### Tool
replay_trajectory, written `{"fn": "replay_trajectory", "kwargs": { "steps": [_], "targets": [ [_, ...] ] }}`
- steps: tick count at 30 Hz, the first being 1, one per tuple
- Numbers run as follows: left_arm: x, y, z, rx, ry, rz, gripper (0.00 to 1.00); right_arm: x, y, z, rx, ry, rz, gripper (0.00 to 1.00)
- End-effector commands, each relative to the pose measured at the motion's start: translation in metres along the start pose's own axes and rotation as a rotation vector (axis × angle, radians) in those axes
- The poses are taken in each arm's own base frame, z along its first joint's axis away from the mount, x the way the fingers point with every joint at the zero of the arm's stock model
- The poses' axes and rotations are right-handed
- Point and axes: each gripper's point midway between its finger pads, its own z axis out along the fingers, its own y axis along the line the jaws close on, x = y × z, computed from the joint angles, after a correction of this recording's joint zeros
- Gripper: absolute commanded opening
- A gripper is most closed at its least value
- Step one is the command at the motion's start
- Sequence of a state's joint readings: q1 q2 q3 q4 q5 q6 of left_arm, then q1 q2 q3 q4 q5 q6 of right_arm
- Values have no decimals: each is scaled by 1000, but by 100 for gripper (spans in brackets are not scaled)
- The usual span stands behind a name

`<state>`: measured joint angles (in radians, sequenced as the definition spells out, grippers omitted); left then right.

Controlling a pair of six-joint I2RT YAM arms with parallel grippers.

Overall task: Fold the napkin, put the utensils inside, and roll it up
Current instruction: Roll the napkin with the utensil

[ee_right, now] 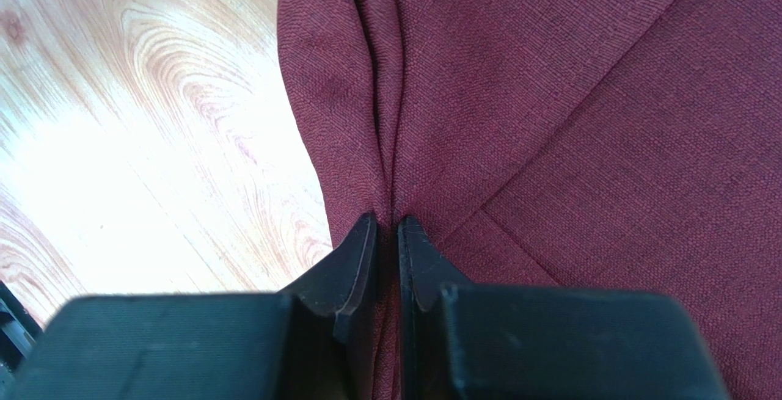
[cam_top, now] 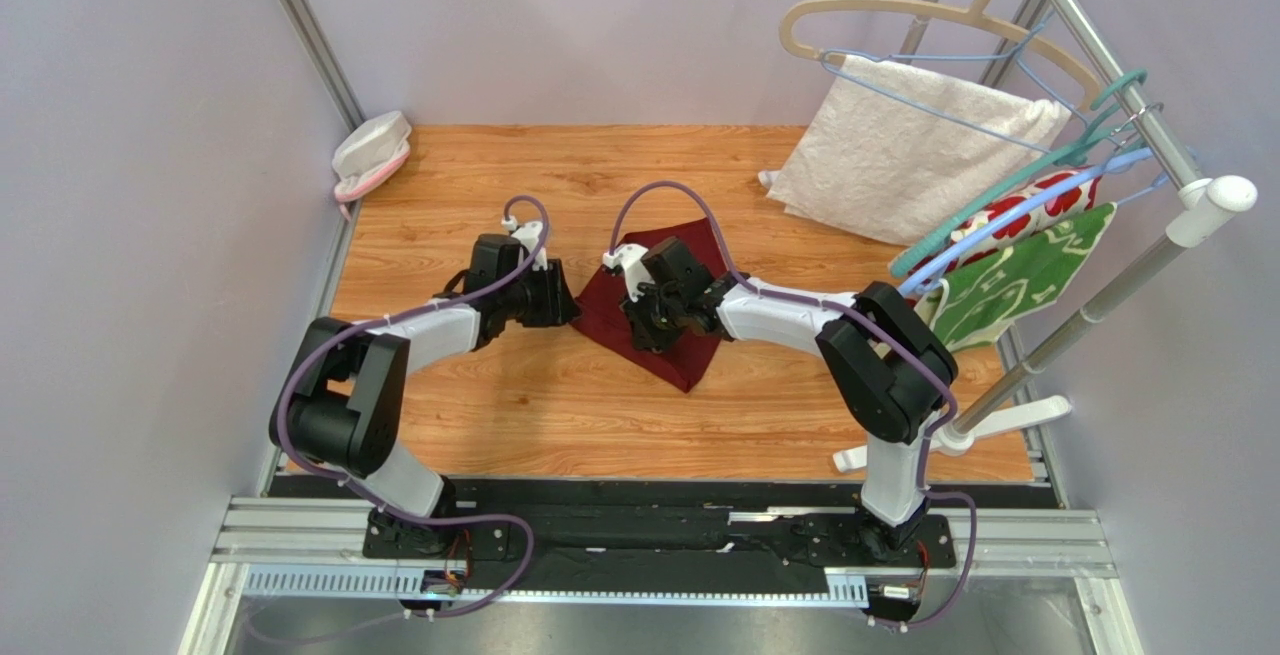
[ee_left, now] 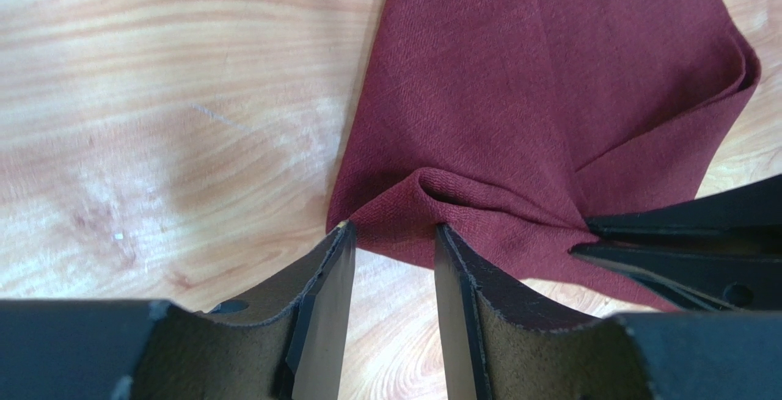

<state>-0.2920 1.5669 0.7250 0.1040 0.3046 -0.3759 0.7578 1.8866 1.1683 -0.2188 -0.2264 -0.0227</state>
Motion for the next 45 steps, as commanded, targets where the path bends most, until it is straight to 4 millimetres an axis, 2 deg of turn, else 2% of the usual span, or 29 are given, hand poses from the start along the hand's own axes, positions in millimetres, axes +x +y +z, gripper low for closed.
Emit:
{"fn": "replay_trajectory", "kwargs": {
  "steps": [1,10,13,14,15,18,21,26,30,36,45],
  "targets": [
    [-28,-8,4,27,-69,44,45,67,-14,15,47,210,26,5],
    [-27,0,14,4,-60,74,40,68,-14,14,52,212,31,5],
    [-25,3,17,-17,-28,55,36,65,-15,10,65,207,36,10],
    [-22,6,19,-30,-11,47,36,64,-15,9,69,203,35,14],
    [-22,8,20,-43,-3,38,36,62,-15,6,75,200,37,25],
    [-16,12,23,-64,43,19,35,53,-16,-5,96,176,33,41],
    [-11,14,25,-72,84,5,35,34,-17,-18,125,127,15,47],
    [-6,15,30,-70,121,-2,35,1,-9,-36,163,35,-38,49],
    [-5,14,32,-58,129,-2,35,-19,-2,-40,183,-28,-69,50],
    [-3,14,34,-62,145,-4,34,-31,16,-40,246,-71,-177,50],
    [1,16,36,-67,162,-13,34,-31,21,-14,292,-63,-293,52]
  ]
}}
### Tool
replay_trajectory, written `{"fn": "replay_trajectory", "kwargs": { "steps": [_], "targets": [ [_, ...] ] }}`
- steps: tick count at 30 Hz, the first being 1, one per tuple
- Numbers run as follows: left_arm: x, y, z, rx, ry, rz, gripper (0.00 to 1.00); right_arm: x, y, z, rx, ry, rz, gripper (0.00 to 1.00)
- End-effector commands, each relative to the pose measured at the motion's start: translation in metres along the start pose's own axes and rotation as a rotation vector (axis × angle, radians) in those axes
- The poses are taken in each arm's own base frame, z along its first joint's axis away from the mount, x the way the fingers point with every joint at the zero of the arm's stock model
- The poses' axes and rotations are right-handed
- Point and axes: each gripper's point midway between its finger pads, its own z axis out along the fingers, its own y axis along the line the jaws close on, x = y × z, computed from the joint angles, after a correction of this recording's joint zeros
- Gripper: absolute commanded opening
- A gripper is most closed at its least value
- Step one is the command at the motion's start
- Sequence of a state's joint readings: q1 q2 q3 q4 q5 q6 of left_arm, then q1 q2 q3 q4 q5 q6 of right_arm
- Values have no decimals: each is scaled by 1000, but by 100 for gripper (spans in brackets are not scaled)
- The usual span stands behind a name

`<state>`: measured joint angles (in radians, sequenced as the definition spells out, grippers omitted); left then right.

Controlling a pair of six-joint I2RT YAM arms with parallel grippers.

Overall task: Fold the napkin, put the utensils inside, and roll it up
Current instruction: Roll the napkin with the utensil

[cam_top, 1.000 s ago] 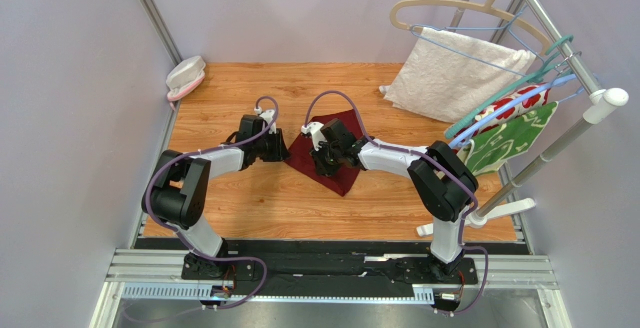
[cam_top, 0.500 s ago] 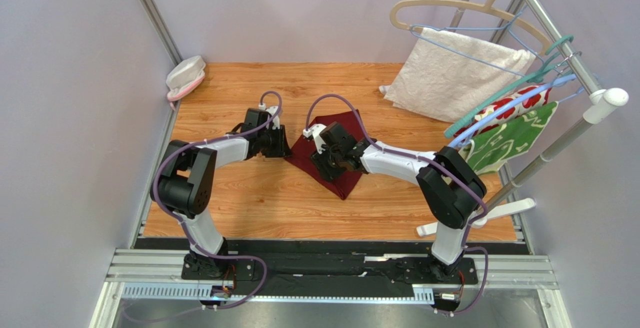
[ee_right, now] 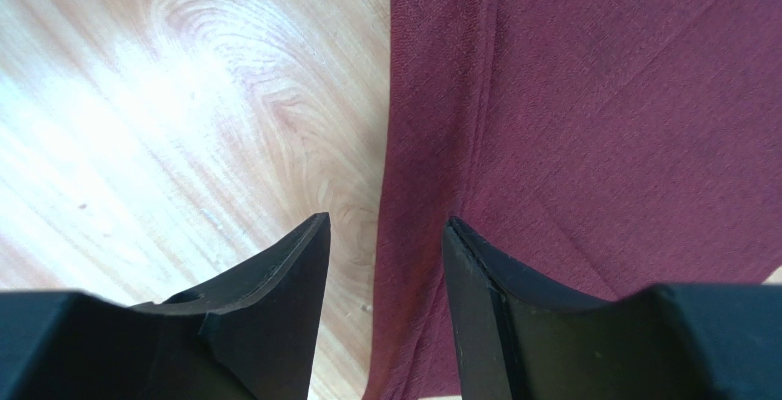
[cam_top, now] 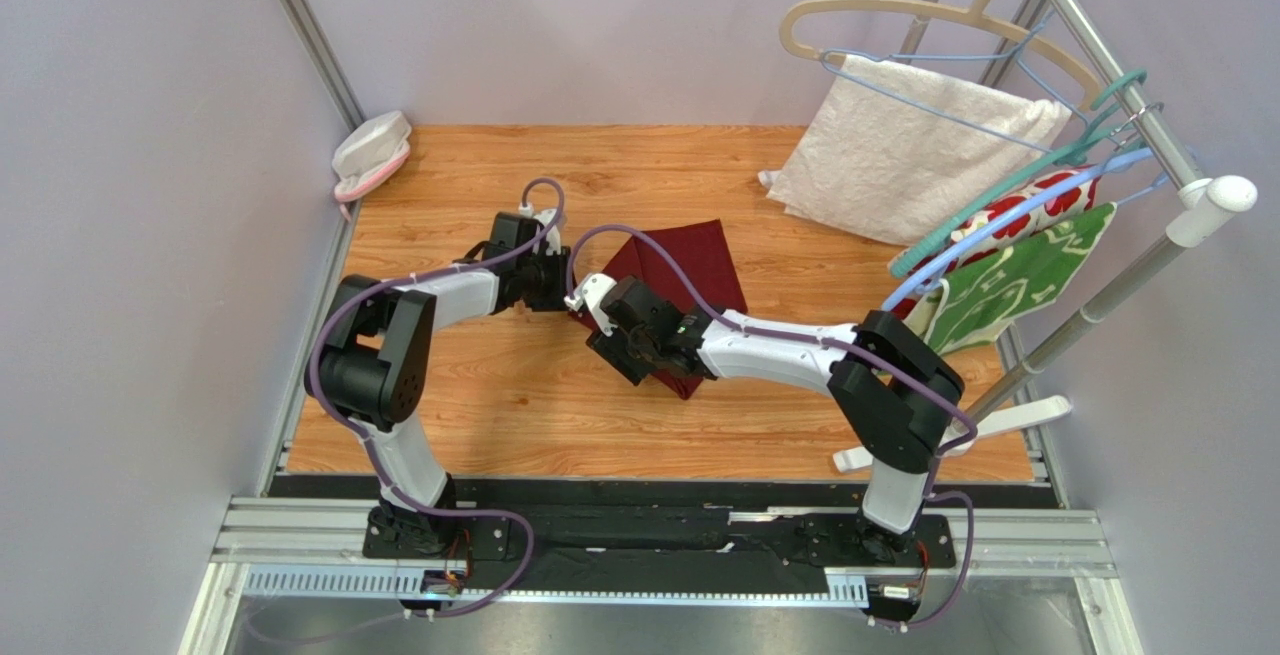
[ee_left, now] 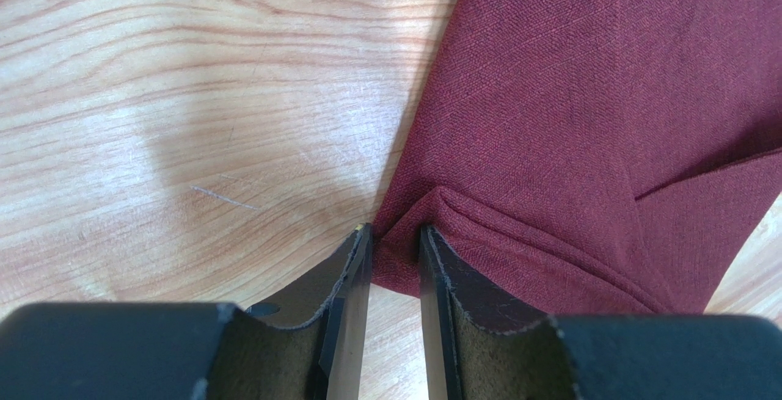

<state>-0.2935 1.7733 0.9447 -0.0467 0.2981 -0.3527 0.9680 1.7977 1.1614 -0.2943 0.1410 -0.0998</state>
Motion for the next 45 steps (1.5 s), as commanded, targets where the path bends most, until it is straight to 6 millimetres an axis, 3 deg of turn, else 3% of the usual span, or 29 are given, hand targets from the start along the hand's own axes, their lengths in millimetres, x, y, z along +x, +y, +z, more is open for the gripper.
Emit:
{"fn": "replay_trajectory", "kwargs": {
  "steps": [1,12,19,23,27,30,35,41,45],
  "targets": [
    [6,5,3,-21,36,4,34,-25,-15,13,78,-63,-51,52],
    [6,5,3,-21,40,3,33,-3,-25,42,106,10,-76,50],
    [4,2,1,-1,28,13,33,34,-24,54,43,123,-38,45],
    [1,-2,-2,9,11,11,35,60,-15,57,-35,189,20,35],
    [-8,-8,-12,17,-34,-10,54,74,8,54,-192,224,76,16],
    [-17,-6,-29,-11,-99,-49,62,79,24,49,-292,239,122,10],
    [-29,-8,-61,28,-246,-120,65,77,40,39,-434,232,194,5],
    [-7,-24,-68,145,-236,-171,66,67,49,27,-586,202,277,1],
    [8,-15,-62,112,-194,-206,66,67,47,28,-638,203,329,1]
  ]
}}
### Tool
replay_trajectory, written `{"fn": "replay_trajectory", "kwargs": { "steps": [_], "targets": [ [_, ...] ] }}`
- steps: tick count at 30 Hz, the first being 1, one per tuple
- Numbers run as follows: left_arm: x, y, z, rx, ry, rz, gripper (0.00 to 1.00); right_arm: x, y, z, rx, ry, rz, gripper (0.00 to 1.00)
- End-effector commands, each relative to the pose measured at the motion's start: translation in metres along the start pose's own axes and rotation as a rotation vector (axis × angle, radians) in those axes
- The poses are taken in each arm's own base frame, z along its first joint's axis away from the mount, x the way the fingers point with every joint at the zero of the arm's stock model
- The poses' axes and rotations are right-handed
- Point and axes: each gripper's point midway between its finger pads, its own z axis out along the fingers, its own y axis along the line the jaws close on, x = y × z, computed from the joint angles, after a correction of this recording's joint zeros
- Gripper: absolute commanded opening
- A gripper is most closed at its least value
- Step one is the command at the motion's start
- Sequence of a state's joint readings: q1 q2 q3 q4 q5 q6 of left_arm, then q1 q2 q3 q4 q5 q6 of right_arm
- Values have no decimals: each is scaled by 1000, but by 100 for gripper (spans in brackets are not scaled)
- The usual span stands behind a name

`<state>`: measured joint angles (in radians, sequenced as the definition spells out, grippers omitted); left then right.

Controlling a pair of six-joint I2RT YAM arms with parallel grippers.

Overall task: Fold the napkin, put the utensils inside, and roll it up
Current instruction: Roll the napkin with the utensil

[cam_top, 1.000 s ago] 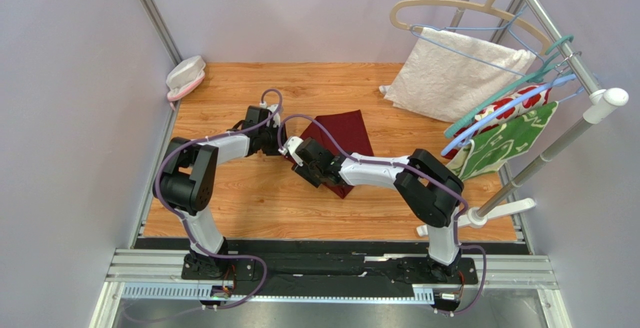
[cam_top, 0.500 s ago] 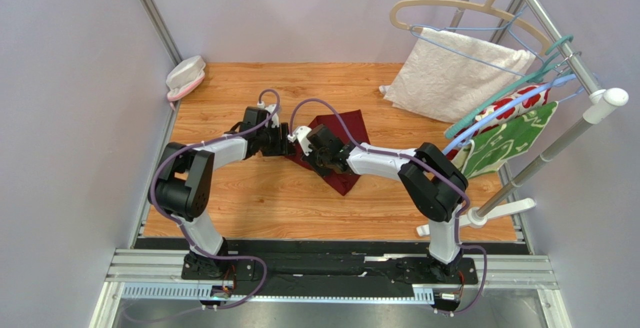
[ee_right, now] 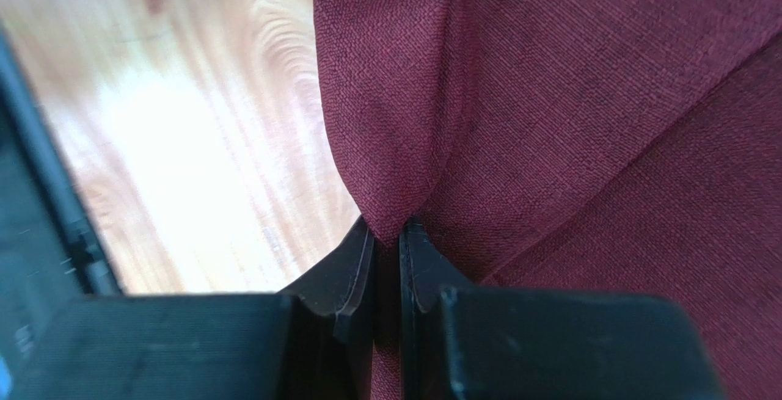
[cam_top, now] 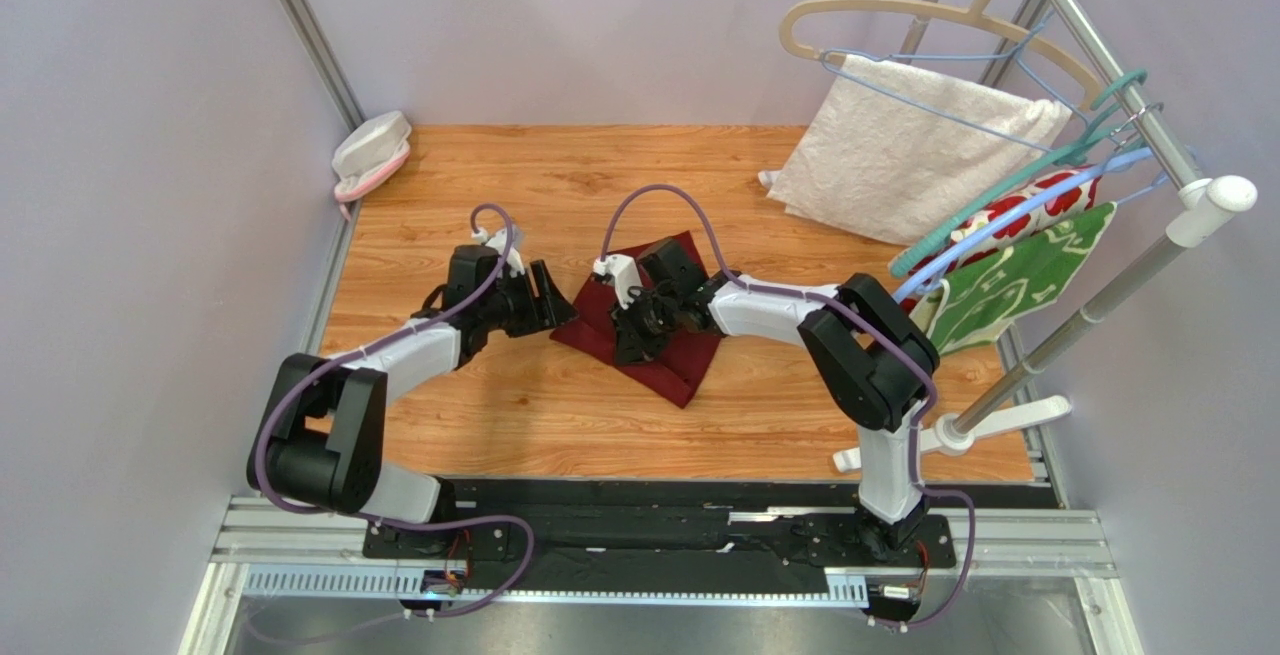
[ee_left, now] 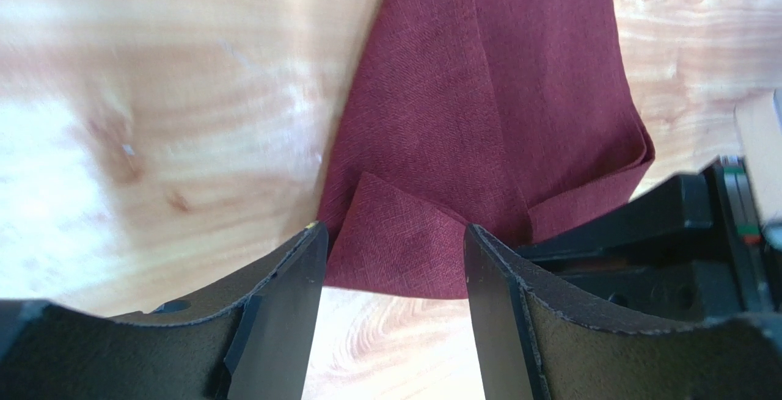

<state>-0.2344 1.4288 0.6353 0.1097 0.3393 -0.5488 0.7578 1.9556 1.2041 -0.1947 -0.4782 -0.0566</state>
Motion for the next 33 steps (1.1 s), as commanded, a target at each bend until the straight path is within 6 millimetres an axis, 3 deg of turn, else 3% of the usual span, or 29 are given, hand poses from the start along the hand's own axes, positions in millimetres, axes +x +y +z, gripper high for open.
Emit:
{"fn": "replay_trajectory", "kwargs": {
  "steps": [1,11,16,25,29,31,33],
  "targets": [
    [1,-5,2,29,-5,-37,66,71,15,5,-135,207,181,1],
    [21,18,12,-49,70,-63,63,74,12,7,-143,211,191,0],
    [29,17,15,-32,103,-87,59,73,11,8,-149,209,195,0],
    [56,23,17,-27,178,-131,29,67,8,5,-155,199,207,2],
    [62,28,17,-48,203,-134,17,53,9,-4,-130,185,192,15],
    [63,28,17,-54,216,-136,12,46,7,-11,-98,180,190,32],
    [62,28,18,-57,221,-135,9,28,6,-22,-49,145,163,40]
  ]
}}
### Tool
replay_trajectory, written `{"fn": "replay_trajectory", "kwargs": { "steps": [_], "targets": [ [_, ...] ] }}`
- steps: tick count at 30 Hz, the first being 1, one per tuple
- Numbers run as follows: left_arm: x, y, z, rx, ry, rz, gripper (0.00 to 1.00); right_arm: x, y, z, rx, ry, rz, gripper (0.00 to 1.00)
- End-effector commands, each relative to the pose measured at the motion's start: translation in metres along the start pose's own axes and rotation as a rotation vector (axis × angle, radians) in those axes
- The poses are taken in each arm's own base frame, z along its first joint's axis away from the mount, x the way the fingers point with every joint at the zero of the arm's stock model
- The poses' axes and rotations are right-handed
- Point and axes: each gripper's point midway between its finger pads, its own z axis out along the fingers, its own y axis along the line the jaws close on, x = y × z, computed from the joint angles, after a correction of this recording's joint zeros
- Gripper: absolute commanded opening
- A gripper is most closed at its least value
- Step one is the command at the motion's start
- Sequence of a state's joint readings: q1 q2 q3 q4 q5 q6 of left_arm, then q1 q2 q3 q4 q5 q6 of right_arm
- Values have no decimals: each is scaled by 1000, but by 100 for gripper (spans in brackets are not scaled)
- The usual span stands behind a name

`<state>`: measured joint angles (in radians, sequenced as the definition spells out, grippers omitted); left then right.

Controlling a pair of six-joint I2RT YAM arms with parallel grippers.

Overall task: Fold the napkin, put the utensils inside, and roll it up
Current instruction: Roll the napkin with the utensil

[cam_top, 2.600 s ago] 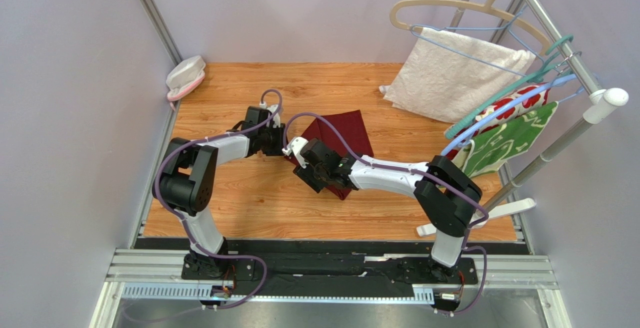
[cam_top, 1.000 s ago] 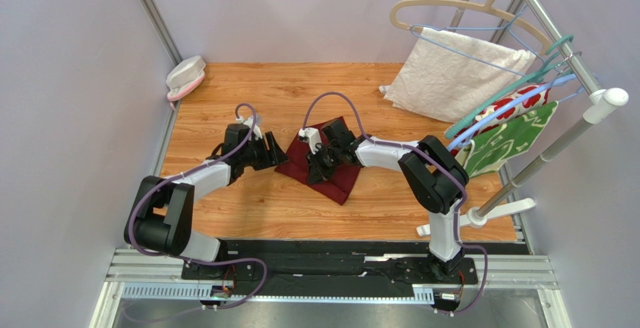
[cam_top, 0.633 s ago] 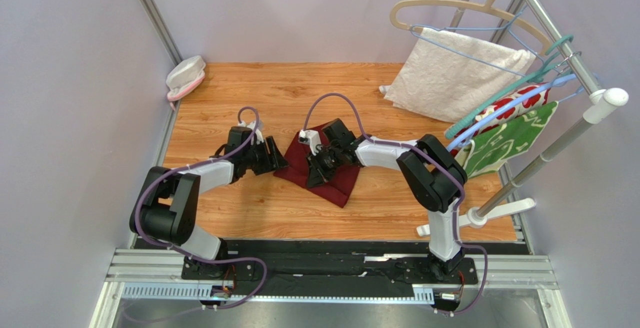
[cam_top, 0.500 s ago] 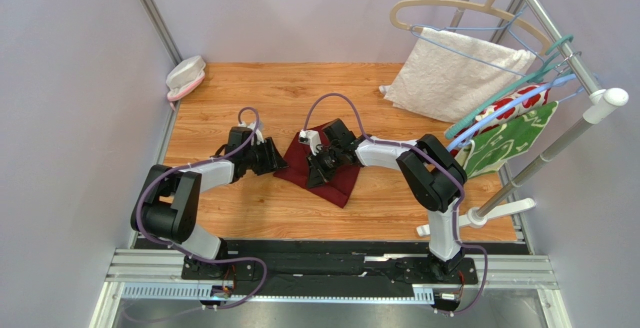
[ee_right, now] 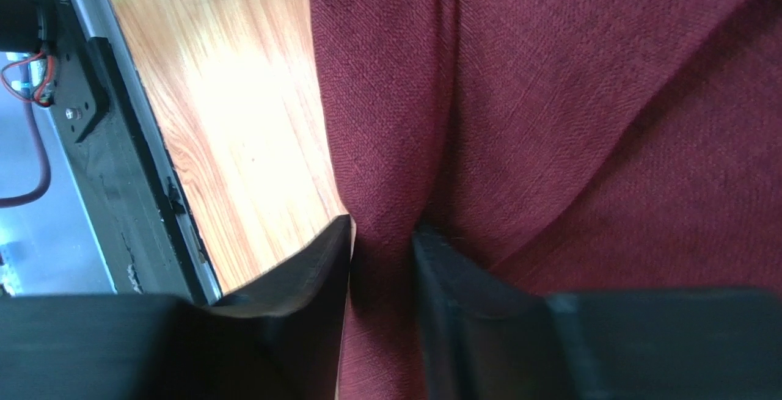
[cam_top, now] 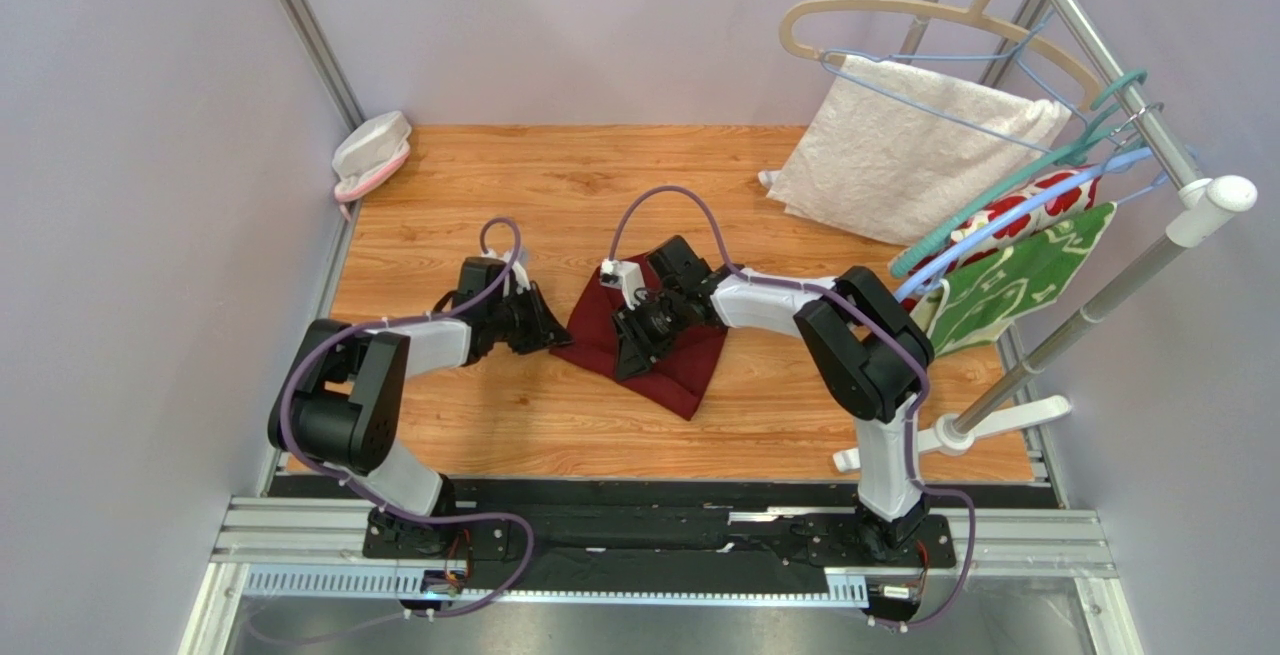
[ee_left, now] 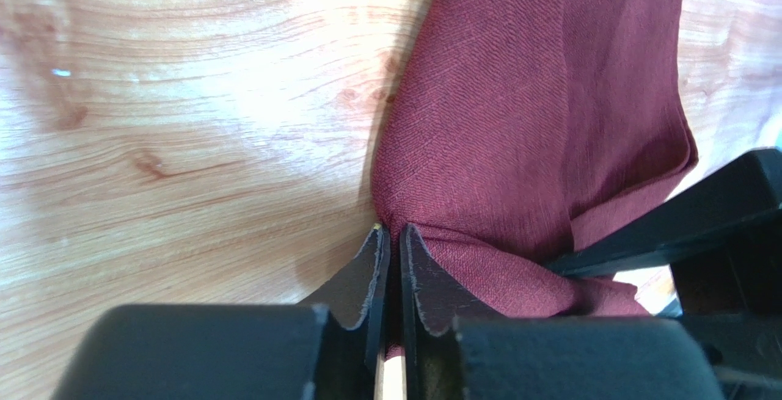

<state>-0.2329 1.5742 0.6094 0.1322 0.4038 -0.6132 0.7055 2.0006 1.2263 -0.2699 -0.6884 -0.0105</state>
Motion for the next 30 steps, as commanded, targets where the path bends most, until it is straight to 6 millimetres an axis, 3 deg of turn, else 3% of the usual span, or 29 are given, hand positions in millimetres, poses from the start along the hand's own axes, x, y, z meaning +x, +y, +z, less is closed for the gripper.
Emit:
{"fn": "replay_trajectory", "kwargs": {
  "steps": [1,5,6,10,12,14,20,30],
  "targets": [
    [15,11,2,-47,74,-20,8,10,-5,-23,150,70,36,44],
    [15,11,3,-52,94,-17,6,-22,3,-54,306,-28,-46,48],
    [15,12,4,-55,99,-17,5,-33,12,-69,339,-76,-80,49],
    [11,10,6,-53,102,-11,5,-46,30,-98,489,-176,-178,55],
    [15,12,5,-66,125,-21,4,-40,37,-102,608,-176,-247,56],
    [15,13,6,-69,131,-24,4,-22,41,-99,672,-133,-278,57],
    [13,12,7,-72,137,-22,4,26,40,-80,719,-54,-251,57],
    [13,13,8,-73,146,-17,4,40,36,-61,720,-24,-266,55]
  ]
}}
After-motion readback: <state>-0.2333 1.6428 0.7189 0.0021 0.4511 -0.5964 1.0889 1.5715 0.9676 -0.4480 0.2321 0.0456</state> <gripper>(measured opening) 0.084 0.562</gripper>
